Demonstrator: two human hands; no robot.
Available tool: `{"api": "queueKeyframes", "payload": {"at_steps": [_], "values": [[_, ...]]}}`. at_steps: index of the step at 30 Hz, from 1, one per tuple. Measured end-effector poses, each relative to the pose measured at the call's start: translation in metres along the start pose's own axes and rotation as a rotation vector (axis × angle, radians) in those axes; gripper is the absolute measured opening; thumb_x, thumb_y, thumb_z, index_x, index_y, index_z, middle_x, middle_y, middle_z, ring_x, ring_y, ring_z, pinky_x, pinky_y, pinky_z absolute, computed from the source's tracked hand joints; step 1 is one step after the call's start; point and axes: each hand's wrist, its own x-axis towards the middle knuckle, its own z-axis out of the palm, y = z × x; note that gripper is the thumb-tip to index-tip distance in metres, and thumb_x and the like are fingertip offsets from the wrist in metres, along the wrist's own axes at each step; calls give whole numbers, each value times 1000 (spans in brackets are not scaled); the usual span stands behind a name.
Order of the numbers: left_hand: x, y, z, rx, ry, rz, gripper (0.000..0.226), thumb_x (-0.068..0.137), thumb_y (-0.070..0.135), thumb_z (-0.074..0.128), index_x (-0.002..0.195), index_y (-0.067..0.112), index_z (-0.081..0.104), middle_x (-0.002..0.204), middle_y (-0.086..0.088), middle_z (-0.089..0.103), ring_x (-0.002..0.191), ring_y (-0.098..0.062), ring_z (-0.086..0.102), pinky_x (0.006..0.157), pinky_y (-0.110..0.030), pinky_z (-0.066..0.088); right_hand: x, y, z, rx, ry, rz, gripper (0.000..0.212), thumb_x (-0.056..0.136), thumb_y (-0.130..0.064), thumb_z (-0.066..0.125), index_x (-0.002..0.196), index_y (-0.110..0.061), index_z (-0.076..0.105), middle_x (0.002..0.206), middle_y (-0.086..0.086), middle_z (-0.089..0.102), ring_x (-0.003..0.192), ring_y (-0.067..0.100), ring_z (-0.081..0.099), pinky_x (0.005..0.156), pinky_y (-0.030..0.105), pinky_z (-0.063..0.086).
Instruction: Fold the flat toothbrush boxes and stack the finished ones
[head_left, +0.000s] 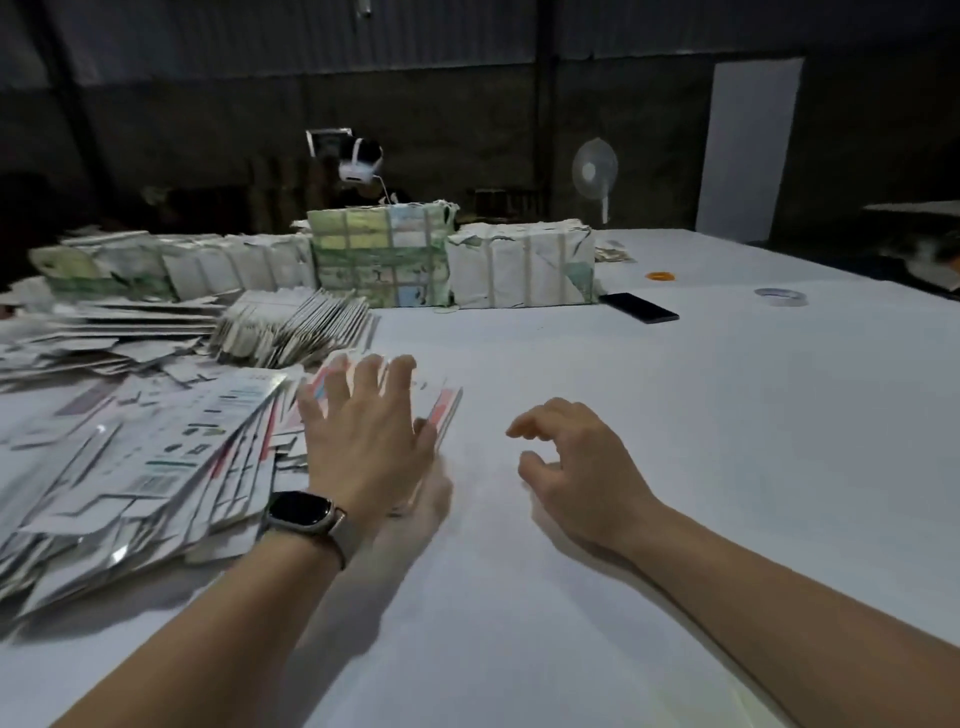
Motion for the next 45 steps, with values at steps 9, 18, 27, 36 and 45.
{"api": "queueKeyframes", "payload": {"at_steps": [9, 18, 27, 36, 45], "values": [[1, -7, 3, 17, -140, -2, 62, 89, 19, 50, 144, 33, 25, 123, -2, 60, 112, -32, 58, 92, -47, 40, 3, 8, 2, 86, -9, -9, 22, 86, -17, 60, 98, -36, 61, 98, -17, 60, 97, 2, 53, 80, 23, 43], [-6, 18, -13, -358, 349, 249, 57, 82, -9, 42, 132, 14, 57, 108, -12, 68, 85, -37, 65, 61, -42, 53, 9, 5, 1, 322, 56, 162, 25, 93, -26, 64, 117, -33, 59, 88, -12, 63, 82, 5, 61, 83, 34, 55], [-19, 56, -10, -1532, -464, -271, 56, 85, -9, 51, 133, 19, 51, 104, -10, 70, 92, -26, 67, 87, -47, 55, 15, -9, -2, 1021, 104, 326, 40, 85, -35, 58, 123, -24, 54, 112, 3, 73, 96, 24, 73, 75, 41, 61], [-35, 55, -8, -1812, -510, -402, 64, 104, 60, 28, 101, 21, 78, 102, -12, 78, 88, -29, 77, 68, -36, 63, 1, -24, 8, 835, -78, 301, 22, 100, -18, 55, 118, -29, 61, 105, 6, 74, 87, 22, 74, 75, 41, 62], [-37, 48, -3, -1822, -492, -420, 80, 96, 75, 15, 102, 30, 81, 112, -10, 76, 101, -29, 75, 71, -36, 63, -2, -26, 6, 742, -141, 178, 27, 91, -42, 54, 114, -34, 64, 106, -4, 73, 90, 17, 74, 76, 43, 63]]}}
